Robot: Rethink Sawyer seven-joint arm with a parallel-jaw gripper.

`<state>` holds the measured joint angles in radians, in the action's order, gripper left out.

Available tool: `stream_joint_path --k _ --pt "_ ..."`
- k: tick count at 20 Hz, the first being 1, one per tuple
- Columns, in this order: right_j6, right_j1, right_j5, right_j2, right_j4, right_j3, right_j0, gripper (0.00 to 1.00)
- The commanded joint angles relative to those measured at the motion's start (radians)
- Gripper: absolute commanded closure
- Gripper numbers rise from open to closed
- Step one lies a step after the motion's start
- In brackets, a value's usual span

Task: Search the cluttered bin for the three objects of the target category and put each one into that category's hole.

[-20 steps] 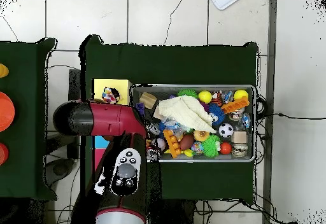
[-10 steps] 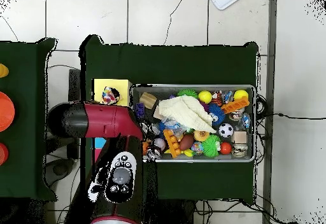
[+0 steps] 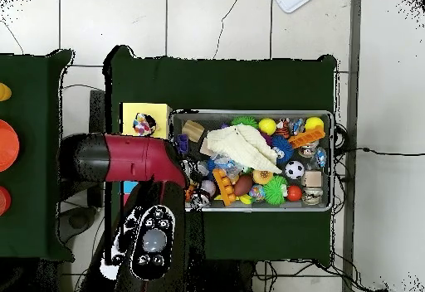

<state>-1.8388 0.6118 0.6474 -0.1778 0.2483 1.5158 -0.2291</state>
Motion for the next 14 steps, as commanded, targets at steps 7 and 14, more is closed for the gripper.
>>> stream_joint_path --k 7,14 --pt "-0.114 -0.08 -0.045 0.007 -0.067 0.0 0.03 1.0" --pt "-0.131 -0.099 -0.115 0.018 -0.049 0.024 0.028 1.0"
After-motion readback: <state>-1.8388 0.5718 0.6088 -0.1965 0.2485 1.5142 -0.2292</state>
